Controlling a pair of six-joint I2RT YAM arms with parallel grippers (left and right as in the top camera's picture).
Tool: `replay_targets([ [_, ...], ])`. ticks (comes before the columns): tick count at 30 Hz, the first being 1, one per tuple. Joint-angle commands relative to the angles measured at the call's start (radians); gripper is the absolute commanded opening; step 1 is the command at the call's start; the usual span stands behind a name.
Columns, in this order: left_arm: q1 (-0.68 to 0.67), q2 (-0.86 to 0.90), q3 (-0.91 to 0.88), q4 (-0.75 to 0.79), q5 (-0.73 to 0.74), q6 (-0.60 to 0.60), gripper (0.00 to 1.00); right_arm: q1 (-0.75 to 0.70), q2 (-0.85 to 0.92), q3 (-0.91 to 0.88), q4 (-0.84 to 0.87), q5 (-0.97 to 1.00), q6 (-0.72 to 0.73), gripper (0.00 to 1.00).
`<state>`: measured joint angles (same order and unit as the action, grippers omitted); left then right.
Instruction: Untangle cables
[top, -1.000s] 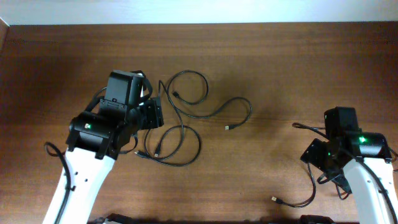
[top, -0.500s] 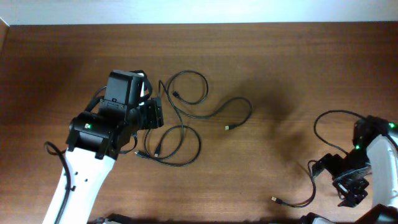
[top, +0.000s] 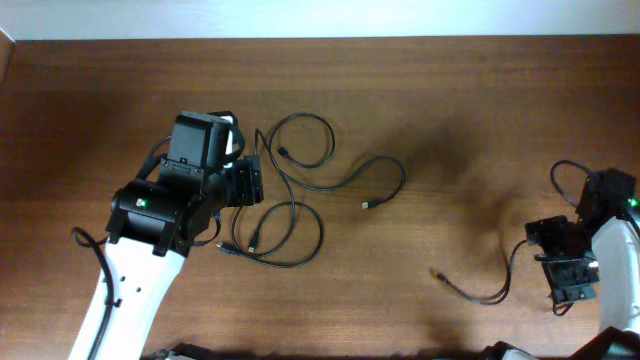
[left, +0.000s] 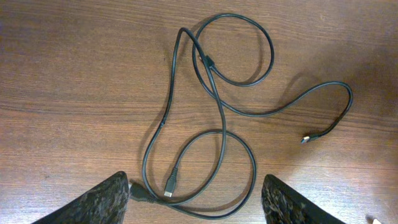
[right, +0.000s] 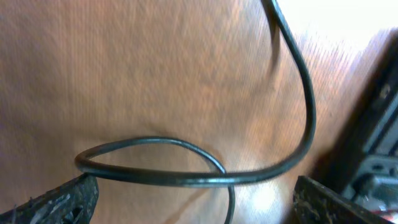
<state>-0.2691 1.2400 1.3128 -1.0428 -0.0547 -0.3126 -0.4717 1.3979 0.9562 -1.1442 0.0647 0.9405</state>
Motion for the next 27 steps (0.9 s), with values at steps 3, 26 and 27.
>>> replay_targets([
  [3,-0.003,0.002,0.005,0.002,0.007,0.017,0.70,-0.007,0.002,-0.005,0.148,0.109,0.007,0.99],
  [26,-0.003,0.002,0.005,0.009,0.014,0.027,0.71,-0.006,0.002,-0.005,0.006,-0.298,-0.792,0.98],
  [27,-0.003,0.002,0.005,0.009,0.014,0.027,0.71,-0.006,0.002,-0.005,0.001,-0.305,-0.833,0.99],
])
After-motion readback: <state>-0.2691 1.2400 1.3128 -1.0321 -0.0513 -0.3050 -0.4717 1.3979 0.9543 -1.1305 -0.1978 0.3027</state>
